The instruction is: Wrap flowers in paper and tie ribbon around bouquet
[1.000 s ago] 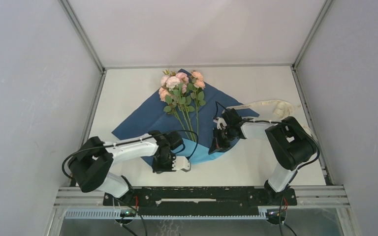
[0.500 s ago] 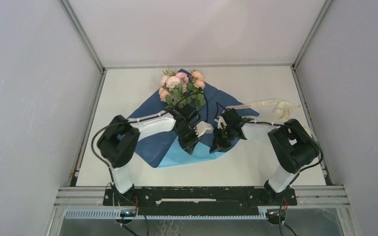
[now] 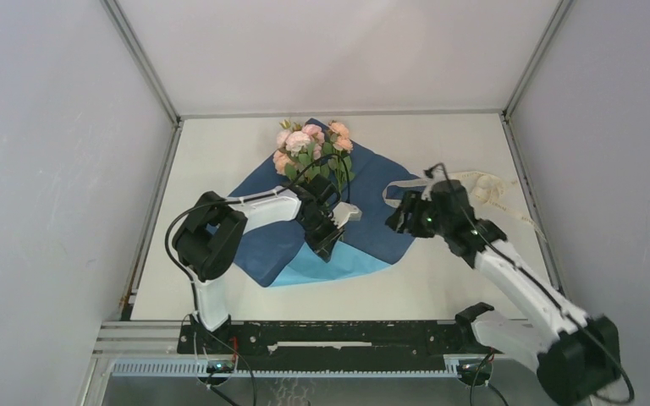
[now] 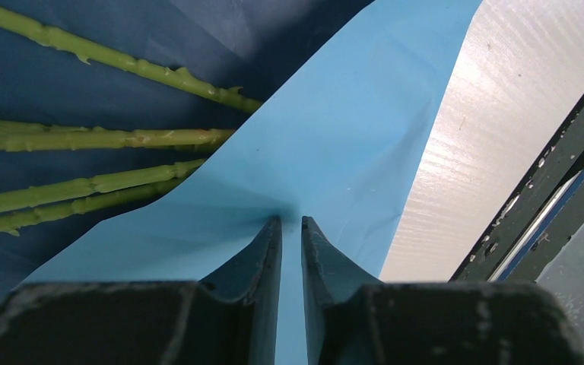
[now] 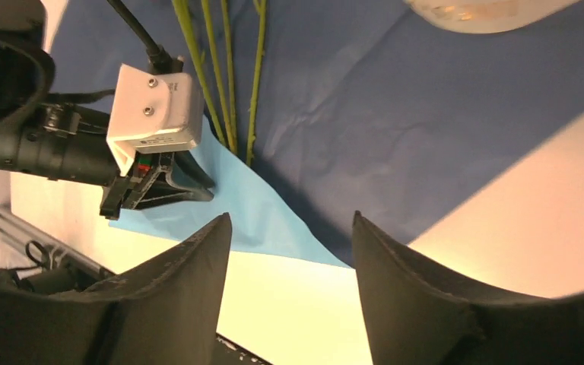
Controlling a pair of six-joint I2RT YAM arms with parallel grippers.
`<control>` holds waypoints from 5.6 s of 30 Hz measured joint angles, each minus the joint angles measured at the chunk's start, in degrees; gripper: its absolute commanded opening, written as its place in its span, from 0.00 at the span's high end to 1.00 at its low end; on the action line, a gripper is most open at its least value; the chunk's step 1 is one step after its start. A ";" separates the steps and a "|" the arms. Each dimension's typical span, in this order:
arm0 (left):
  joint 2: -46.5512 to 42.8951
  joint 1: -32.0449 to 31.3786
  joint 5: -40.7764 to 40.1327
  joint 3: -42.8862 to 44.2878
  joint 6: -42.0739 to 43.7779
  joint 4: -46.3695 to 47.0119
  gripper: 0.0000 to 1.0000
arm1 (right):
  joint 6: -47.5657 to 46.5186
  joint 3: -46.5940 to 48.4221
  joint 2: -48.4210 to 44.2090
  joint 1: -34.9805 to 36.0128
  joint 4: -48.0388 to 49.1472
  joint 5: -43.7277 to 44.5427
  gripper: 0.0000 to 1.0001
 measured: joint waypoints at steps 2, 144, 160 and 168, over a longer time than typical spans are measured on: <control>0.00 -0.02 0.31 0.00 -0.02 0.17 0.79 | 3.15 -3.37 -7.63 -2.14 0.55 1.07 0.30; 2.43 4.50 0.72 3.15 -3.80 -0.35 0.73 | 33.94 -15.21 11.10 3.50 9.75 -5.64 0.34; 2.36 4.48 0.81 3.15 -3.78 -0.37 0.73 | 42.99 -12.90 21.73 2.36 20.65 -7.32 0.79; 2.36 4.46 0.11 3.48 -3.80 0.07 0.72 | 42.21 -13.14 20.76 2.49 19.45 -3.85 1.00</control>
